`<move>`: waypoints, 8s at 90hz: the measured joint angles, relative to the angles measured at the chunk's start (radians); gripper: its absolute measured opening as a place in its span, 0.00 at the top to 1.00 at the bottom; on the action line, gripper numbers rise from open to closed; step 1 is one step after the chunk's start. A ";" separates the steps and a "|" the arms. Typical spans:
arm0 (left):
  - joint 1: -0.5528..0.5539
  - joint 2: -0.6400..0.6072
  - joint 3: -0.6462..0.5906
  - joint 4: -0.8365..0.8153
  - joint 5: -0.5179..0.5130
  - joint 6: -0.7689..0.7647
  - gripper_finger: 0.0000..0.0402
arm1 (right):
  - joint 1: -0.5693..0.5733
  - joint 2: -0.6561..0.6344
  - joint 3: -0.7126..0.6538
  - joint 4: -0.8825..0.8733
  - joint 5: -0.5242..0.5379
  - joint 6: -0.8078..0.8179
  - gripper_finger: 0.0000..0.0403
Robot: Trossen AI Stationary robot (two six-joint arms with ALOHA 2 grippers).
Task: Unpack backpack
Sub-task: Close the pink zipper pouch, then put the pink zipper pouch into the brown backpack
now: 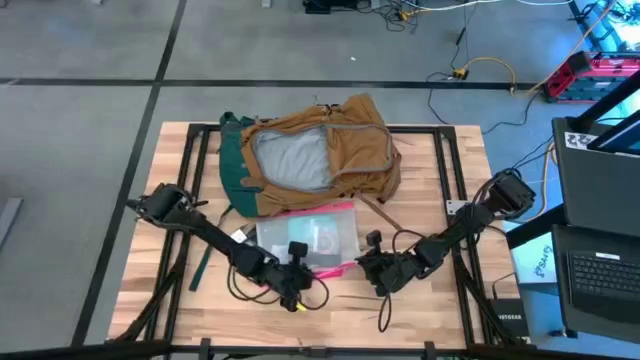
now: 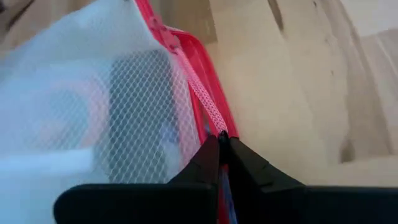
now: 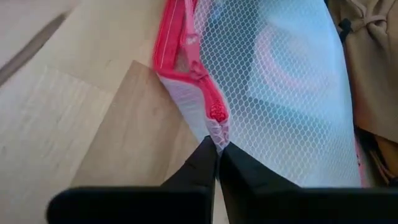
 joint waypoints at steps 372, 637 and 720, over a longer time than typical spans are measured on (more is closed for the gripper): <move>-0.296 -0.237 -0.045 -0.649 -0.531 -0.316 0.71 | 0.033 0.003 0.126 -0.244 -0.025 0.421 0.85; 0.742 -0.978 -0.640 0.057 0.196 0.336 0.71 | 0.033 -0.001 0.129 0.004 -0.069 0.230 0.85; 0.777 -0.980 -0.640 0.008 -0.072 0.247 0.12 | 0.032 -0.001 0.129 0.004 -0.047 0.209 0.85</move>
